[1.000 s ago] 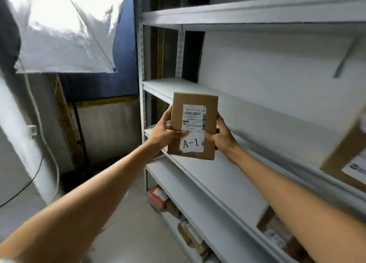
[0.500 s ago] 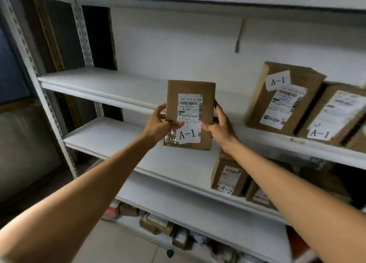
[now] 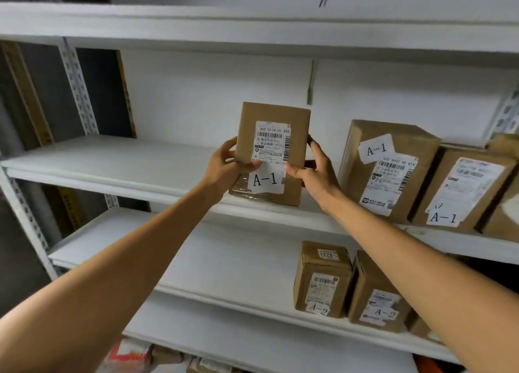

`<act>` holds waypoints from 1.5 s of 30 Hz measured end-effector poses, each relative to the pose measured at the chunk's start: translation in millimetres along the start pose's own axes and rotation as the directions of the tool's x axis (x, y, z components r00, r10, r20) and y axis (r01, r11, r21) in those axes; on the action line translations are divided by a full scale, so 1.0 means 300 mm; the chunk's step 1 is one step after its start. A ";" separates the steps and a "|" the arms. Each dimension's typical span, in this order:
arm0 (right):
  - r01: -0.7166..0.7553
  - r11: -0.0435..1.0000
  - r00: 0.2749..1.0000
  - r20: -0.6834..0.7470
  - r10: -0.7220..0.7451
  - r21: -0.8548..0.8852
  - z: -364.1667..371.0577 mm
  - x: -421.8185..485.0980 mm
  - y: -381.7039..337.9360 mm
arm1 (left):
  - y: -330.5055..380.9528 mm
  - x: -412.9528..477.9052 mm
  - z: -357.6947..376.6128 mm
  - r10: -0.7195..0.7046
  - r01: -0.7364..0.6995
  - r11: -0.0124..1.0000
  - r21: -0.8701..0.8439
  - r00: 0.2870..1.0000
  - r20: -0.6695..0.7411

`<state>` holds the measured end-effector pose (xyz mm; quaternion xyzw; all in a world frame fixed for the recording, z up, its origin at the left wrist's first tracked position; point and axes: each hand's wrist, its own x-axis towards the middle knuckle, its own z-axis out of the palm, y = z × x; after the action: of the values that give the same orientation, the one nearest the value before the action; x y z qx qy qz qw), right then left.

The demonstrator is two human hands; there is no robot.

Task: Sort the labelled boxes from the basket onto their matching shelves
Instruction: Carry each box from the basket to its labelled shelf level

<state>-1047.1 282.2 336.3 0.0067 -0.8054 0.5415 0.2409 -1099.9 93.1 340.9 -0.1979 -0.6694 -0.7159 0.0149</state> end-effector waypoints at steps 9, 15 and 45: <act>0.077 0.919 0.975 -0.165 -0.151 -0.386 -0.022 0.046 -0.004 | -0.111 0.072 0.086 -0.003 -0.001 0.999 0.048 0.997 0.081; 0.405 0.348 0.867 0.234 -0.439 -0.845 -0.049 0.071 -0.139 | -0.132 0.076 0.108 0.004 -0.020 0.990 0.141 0.994 0.108; 0.921 0.387 0.151 0.867 -0.474 0.051 1.106 -0.503 -0.501 | 0.150 -0.971 -0.927 -0.018 0.692 0.260 0.674 0.701 -0.713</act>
<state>-999.2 -108.2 308.6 0.5694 -0.8150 0.0563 0.0919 -891.9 -250.6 288.4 0.2409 -0.9343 -0.2153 0.1505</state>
